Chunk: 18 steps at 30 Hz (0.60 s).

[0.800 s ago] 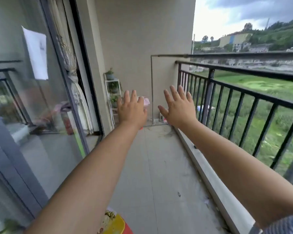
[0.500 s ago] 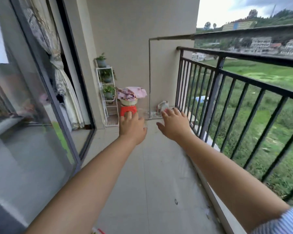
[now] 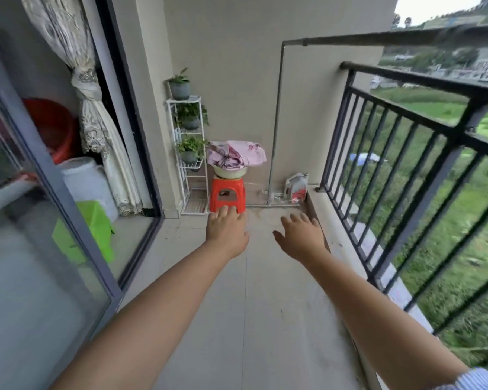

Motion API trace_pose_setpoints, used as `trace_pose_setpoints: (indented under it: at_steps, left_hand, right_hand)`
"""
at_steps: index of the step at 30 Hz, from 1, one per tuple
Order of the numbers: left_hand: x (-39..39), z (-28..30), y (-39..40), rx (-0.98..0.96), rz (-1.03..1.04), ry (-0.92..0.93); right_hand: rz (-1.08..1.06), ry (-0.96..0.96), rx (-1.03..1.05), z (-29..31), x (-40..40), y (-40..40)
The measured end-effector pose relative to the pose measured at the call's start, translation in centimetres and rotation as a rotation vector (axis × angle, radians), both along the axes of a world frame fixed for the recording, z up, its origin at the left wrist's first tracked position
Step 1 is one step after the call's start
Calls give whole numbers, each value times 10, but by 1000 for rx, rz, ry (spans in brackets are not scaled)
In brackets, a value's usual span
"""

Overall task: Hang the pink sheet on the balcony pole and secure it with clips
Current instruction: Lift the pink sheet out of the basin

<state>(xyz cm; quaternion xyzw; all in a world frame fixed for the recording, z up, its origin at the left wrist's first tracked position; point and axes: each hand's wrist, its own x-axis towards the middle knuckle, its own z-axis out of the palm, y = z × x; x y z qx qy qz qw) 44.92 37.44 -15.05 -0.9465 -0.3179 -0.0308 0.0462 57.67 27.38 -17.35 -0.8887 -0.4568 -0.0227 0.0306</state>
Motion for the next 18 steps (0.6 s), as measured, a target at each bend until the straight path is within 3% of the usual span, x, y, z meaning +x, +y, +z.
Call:
trace_pose_setpoints:
  at_steps: [18]
  left_hand:
    - [378,-38,430,-67,7,17]
  right_hand:
    - [21,67,24,-25,385,427]
